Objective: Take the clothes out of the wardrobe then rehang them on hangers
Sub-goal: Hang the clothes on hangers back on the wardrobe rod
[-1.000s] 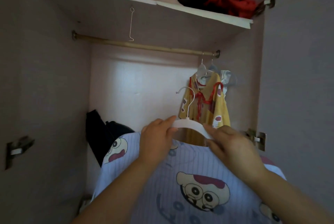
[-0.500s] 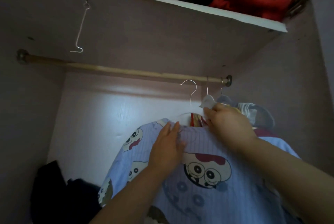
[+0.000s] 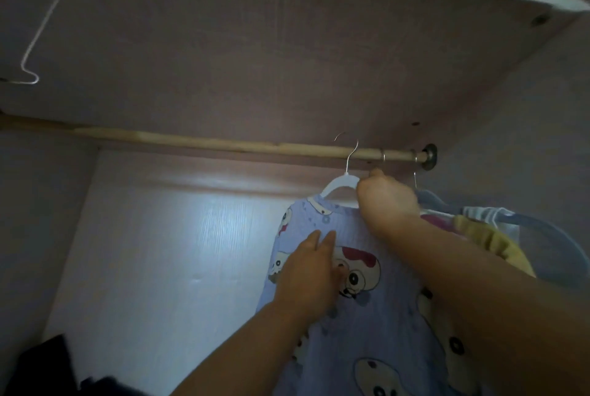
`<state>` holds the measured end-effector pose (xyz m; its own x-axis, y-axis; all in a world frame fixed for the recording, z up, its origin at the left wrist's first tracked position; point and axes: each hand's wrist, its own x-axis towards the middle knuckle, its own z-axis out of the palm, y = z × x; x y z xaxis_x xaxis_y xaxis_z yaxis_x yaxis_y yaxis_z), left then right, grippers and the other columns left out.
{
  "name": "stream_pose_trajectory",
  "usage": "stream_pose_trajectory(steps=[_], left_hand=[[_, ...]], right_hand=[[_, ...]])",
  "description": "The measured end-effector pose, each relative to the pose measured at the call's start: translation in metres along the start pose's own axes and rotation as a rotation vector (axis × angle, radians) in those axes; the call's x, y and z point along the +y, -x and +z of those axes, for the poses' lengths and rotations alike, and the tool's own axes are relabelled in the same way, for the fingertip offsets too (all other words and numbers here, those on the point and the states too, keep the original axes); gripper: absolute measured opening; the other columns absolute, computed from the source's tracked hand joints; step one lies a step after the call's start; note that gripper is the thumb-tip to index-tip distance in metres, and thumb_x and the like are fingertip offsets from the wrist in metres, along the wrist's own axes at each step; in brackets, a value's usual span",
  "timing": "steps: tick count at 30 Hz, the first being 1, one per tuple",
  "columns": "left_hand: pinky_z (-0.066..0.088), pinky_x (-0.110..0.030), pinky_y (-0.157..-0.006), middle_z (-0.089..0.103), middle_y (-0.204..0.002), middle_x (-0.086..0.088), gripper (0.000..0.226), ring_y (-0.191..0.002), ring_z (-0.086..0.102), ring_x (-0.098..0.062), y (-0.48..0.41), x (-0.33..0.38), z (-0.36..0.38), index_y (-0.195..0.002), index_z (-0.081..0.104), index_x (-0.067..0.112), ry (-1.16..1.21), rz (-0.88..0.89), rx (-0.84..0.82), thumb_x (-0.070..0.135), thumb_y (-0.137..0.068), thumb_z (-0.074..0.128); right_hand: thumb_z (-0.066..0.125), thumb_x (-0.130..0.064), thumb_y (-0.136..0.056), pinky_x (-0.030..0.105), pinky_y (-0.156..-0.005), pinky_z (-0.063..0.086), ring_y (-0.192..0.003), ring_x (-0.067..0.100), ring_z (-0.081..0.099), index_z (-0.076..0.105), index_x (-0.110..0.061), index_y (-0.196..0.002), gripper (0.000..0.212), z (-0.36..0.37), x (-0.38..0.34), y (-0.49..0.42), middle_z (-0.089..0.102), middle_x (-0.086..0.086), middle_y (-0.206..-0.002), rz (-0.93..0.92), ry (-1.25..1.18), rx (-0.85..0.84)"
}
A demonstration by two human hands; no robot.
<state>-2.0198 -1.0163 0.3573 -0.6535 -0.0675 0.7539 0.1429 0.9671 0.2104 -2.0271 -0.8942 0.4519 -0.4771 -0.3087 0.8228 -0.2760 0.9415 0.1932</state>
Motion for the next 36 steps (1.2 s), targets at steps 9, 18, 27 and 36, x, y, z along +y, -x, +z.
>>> stream_pose_trajectory(steps=[9,18,27,36], left_hand=[[0.022,-0.028,-0.112,0.013,-0.156,0.001,0.062,-0.140,0.021,-0.016,0.021,-0.016,0.005,-0.149,0.010,0.021,-0.012,-0.020,-0.035,0.031,-0.098,0.043],[0.037,-0.032,-0.100,0.038,-0.141,-0.006,0.058,-0.126,0.040,-0.021,0.072,-0.014,-0.021,-0.144,0.029,0.017,-0.020,-0.056,-0.064,0.034,-0.093,0.052],[0.043,-0.036,-0.091,0.047,-0.130,-0.011,0.046,-0.116,0.048,-0.026,0.189,-0.010,-0.052,-0.134,0.043,0.013,-0.116,-0.073,-0.266,0.031,-0.093,0.051],[0.046,-0.033,-0.074,0.046,-0.083,0.003,0.013,-0.093,0.053,-0.020,0.398,0.028,-0.101,-0.082,0.050,0.021,-0.069,-0.025,-0.636,0.029,-0.093,0.051]], right_hand=[[0.049,0.001,-0.089,0.030,-0.064,0.038,-0.104,0.027,0.054,0.051,-0.002,-0.121,0.032,0.015,-0.025,0.018,0.048,0.012,-0.118,0.006,0.066,0.001],[0.047,-0.024,-0.089,0.046,-0.111,0.016,-0.129,0.032,0.030,0.051,-0.019,-0.125,0.037,0.013,-0.028,0.079,0.042,0.011,-0.135,-0.136,0.146,-0.004],[0.046,-0.019,-0.088,0.036,-0.100,0.032,-0.116,0.027,0.045,0.052,-0.017,-0.121,0.033,-0.003,-0.047,0.231,0.050,0.006,-0.123,-0.093,-0.140,-0.335],[0.054,-0.034,-0.090,0.037,-0.098,0.039,-0.121,0.030,0.043,0.036,-0.020,-0.141,0.056,-0.081,-0.070,0.461,0.044,0.008,-0.134,0.041,-0.301,-0.686]])
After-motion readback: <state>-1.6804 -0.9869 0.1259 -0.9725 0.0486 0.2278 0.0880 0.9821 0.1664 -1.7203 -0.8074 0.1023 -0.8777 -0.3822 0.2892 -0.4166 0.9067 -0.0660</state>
